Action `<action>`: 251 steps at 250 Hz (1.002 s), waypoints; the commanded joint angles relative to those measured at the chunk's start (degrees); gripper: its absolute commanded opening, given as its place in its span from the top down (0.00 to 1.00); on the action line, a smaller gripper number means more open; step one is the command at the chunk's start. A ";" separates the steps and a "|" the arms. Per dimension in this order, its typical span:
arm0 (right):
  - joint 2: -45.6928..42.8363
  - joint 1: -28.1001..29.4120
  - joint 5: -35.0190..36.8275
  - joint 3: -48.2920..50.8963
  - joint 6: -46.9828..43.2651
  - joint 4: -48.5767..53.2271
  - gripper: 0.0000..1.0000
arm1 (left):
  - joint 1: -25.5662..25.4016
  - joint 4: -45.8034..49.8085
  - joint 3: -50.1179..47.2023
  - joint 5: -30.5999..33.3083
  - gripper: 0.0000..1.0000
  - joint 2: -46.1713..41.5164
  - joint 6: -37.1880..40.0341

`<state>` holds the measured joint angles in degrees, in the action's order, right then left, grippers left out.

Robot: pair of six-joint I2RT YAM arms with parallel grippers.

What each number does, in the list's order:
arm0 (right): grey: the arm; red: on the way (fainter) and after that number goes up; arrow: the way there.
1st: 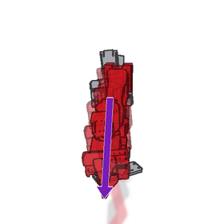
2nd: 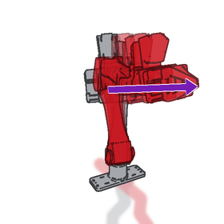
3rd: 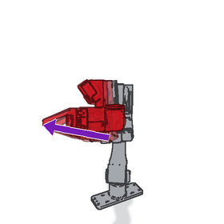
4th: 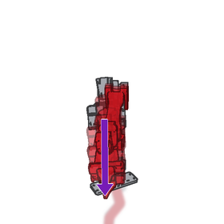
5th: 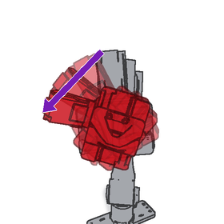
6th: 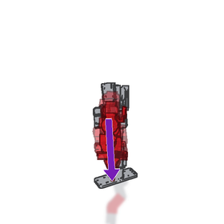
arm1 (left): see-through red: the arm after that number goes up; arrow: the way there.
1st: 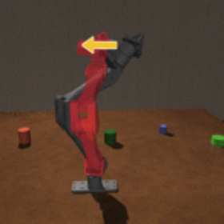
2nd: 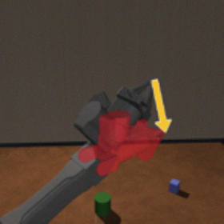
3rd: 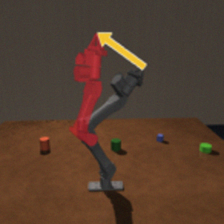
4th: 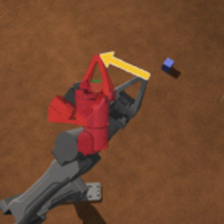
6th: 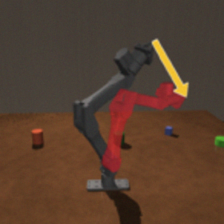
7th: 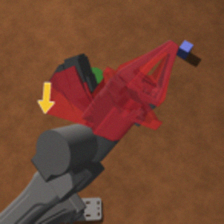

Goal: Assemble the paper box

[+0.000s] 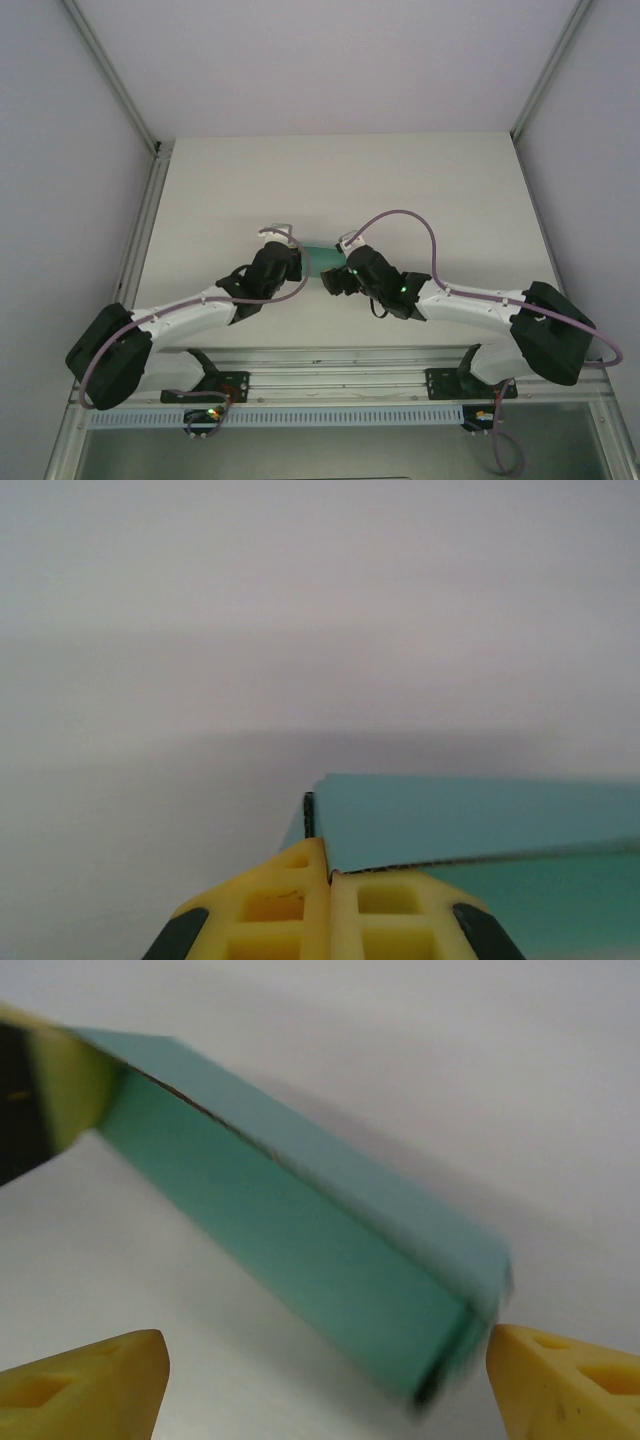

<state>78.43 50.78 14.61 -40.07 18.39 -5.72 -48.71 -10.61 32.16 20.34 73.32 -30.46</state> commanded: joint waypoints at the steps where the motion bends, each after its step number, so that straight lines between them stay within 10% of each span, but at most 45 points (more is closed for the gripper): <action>1: -3.62 -0.90 -6.76 -2.23 -1.49 4.63 0.13 | -1.07 16.85 -2.57 -7.70 1.00 4.36 -1.80; 167: -1.73 -10.00 3.19 -2.53 21.48 15.05 0.14 | -1.73 17.52 -0.08 -7.79 0.95 3.21 -0.63; 251: 1.16 -10.28 -0.37 1.65 25.91 11.68 0.21 | -2.35 23.08 5.08 -12.18 0.64 -4.47 6.07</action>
<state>77.38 40.42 15.97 -41.15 42.50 -0.16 -50.26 -0.49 36.05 14.11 70.50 -27.86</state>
